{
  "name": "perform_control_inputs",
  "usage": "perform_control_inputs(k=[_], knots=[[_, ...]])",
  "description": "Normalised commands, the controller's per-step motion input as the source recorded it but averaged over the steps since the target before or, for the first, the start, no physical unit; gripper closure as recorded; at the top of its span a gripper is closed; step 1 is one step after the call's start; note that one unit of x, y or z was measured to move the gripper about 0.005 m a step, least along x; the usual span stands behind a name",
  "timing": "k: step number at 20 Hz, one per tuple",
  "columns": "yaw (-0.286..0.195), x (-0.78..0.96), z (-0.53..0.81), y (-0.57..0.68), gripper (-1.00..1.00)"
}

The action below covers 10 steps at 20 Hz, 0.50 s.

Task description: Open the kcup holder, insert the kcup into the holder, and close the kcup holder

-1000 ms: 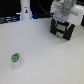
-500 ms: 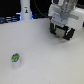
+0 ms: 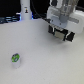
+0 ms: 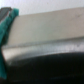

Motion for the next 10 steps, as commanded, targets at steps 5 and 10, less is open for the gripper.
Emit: perform_control_inputs(k=[5,10], knots=[[-0.055,0.92,0.22,-0.28,1.0],[-0.058,0.91,0.21,-0.33,1.0]])
